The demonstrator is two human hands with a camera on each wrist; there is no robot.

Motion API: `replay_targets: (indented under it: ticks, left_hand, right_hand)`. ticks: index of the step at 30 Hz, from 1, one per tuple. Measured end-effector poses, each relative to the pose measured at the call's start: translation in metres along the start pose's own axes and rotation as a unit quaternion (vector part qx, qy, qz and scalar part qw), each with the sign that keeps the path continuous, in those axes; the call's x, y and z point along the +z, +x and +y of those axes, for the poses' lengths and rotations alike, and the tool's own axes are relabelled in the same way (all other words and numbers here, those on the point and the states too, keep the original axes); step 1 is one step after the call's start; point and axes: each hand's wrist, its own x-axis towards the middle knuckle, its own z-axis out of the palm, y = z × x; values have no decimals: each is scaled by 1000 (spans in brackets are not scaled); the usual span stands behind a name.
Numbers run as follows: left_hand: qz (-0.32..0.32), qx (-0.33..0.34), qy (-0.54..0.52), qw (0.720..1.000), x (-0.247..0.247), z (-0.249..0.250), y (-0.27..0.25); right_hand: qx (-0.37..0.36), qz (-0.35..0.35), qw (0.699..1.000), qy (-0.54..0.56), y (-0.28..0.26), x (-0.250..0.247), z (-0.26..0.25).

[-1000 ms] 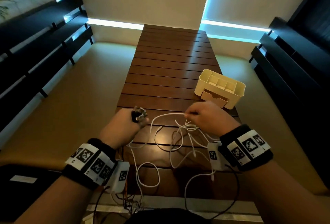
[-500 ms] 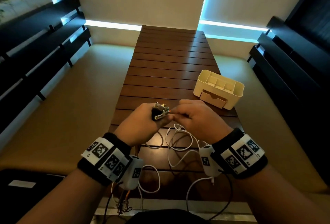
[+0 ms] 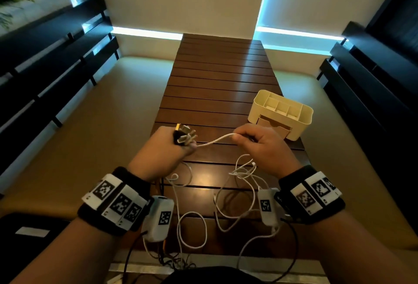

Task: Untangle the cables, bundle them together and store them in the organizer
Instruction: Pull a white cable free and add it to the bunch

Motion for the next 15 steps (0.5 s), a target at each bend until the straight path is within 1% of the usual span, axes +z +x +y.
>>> replay_targets:
  ticks: [3, 5, 9, 11, 13, 15]
  left_hand:
    - [-27, 42, 22, 999, 8, 11, -3]
    - [-42, 68, 18, 997, 15, 19, -4]
    - [-37, 74, -4, 997, 20, 25, -3]
    - [-38, 75, 6, 996, 21, 25, -2]
    - [-38, 79, 9, 996, 21, 24, -3]
    - [-20, 91, -23, 995, 20, 25, -6]
  right_hand:
    - [-38, -40, 996, -64, 3, 8, -5]
    - [-56, -51, 994, -74, 3, 14, -6]
    - [-88, -32, 994, -51, 3, 17, -12]
    - [-101, -11, 994, -38, 2, 15, -14]
    - [-102, 3, 994, -25, 1, 13, -15]
    - [-100, 7, 995, -8, -1, 13, -18]
